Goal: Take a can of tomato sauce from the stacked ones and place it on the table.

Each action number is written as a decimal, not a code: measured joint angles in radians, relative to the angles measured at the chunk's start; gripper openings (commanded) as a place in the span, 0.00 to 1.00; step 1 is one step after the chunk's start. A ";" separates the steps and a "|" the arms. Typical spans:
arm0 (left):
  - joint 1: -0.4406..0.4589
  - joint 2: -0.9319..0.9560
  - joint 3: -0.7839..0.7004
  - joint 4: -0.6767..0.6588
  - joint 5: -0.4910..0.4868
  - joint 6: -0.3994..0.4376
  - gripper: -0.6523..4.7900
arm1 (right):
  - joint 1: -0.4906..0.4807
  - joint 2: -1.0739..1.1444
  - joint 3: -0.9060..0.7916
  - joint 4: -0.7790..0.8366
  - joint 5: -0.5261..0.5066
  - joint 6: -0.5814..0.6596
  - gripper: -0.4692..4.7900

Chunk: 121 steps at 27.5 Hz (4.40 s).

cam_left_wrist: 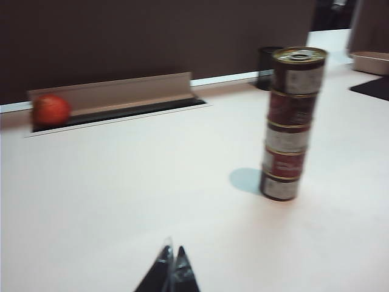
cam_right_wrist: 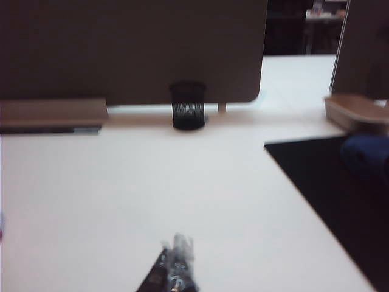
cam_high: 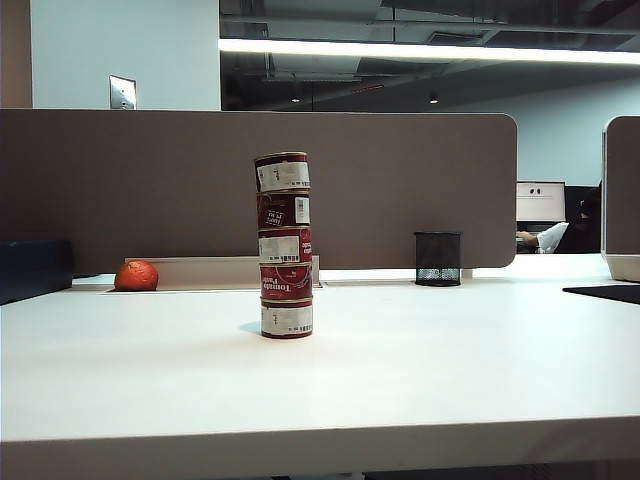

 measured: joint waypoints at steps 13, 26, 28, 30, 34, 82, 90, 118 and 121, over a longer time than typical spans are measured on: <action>0.000 0.000 0.000 0.000 0.238 0.000 0.11 | 0.000 0.291 0.366 -0.166 -0.126 0.000 0.09; 0.000 0.000 0.000 0.001 0.304 0.000 0.11 | 0.019 0.672 0.701 -0.237 -0.455 0.001 0.20; 0.000 0.000 0.000 0.002 0.321 0.000 0.11 | 0.037 0.722 0.746 -0.249 -0.489 0.000 0.22; 0.000 0.000 0.000 0.002 0.340 -0.002 0.11 | 0.078 0.782 0.796 -0.268 -0.503 0.001 0.22; 0.000 0.000 0.000 0.002 0.348 -0.004 0.11 | 0.161 0.895 0.872 -0.261 -0.511 0.001 0.42; 0.000 0.000 0.000 -0.002 0.348 -0.004 0.11 | 0.454 1.637 1.163 0.019 -0.455 0.038 1.00; 0.000 0.000 0.000 -0.032 0.348 -0.004 0.11 | 0.481 1.732 1.213 0.019 -0.348 0.035 1.00; 0.000 0.000 0.000 -0.054 0.348 -0.003 0.11 | 0.513 1.822 1.215 0.031 -0.255 0.003 1.00; 0.000 0.000 0.000 -0.054 0.348 -0.004 0.11 | 0.514 1.822 1.214 0.038 -0.235 0.003 1.00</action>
